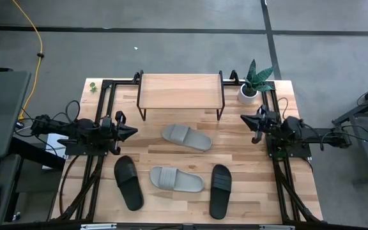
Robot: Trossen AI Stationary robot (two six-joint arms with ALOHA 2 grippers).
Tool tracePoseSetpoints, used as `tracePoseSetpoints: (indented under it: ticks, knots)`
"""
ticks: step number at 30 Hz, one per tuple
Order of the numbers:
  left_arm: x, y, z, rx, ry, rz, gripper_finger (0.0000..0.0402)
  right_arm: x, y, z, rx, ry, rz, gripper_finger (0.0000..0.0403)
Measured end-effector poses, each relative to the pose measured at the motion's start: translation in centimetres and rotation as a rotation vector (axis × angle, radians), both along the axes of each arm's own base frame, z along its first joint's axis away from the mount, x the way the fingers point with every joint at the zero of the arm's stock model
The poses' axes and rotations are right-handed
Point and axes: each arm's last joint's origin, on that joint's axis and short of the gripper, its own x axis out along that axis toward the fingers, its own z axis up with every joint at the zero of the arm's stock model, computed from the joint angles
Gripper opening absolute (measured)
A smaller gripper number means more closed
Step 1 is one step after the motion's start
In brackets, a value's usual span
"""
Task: Pick and place slides into the shelf
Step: Put the right black slide on the shelf
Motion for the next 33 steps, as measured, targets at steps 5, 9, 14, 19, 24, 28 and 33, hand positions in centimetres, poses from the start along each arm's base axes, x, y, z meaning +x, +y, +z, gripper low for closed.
tracePoseSetpoints:
  ticks: [5, 9, 14, 19, 24, 28, 33]
  knots:
    - [-0.1, 0.0, 0.6, 0.000, 0.008, -0.001, 0.0001, -0.1, 0.1, 0.4, 0.011, -0.031, 0.023, 0.0000]
    - [-0.5, 0.0, 2.5, 0.016, 0.015, -0.001, 0.0001, -0.4, 0.1, 1.6, 0.006, -0.020, 0.022, 0.0000]
    - [-0.1, 0.0, 3.9, 0.009, 0.039, -0.018, 0.0001, -1.1, 0.1, 3.2, 0.002, 0.032, 0.029, 0.0000]
    - [0.8, -0.1, 5.2, 0.014, 0.089, -0.010, 0.0001, -1.7, 0.1, 5.7, -0.045, 0.040, 0.013, 0.0000]
    - [2.2, -0.3, 7.5, 0.019, 0.087, -0.031, 0.0001, -1.5, 0.1, 8.4, -0.060, 0.114, 0.014, 0.0000]
    - [3.8, -0.7, 8.9, 0.045, 0.097, -0.087, 0.0001, -0.1, 0.1, 10.0, -0.087, 0.226, 0.014, 0.0000]
    - [6.3, -1.0, 10.4, 0.051, 0.151, -0.095, 0.0001, 2.3, 0.0, 11.9, -0.099, 0.314, 0.012, 0.0000]
